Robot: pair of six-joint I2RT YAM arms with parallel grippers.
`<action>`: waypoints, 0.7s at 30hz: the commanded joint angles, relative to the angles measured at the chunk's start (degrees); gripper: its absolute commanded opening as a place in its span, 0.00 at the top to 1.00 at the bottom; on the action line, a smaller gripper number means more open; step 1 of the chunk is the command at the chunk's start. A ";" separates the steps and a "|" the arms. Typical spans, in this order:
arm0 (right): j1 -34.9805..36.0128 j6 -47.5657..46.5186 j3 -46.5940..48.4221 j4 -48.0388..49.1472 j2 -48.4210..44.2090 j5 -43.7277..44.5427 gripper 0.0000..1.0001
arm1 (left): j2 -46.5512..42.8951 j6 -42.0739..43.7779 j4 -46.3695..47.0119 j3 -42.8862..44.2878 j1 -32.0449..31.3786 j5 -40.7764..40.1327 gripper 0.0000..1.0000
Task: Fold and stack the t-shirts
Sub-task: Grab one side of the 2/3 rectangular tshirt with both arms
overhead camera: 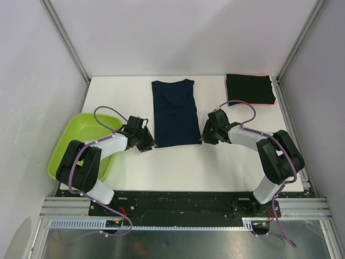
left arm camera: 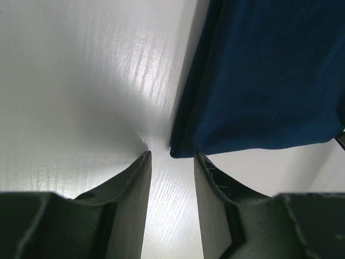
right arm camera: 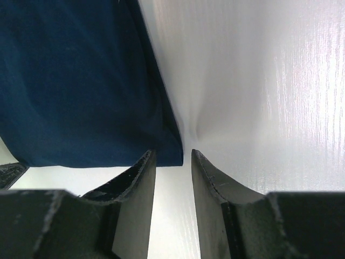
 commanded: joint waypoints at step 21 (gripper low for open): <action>-0.20 0.01 -1.51 1.17 -2.30 1.09 0.63 | 0.58 -6.66 -1.05 -1.34 -4.79 -9.26 0.98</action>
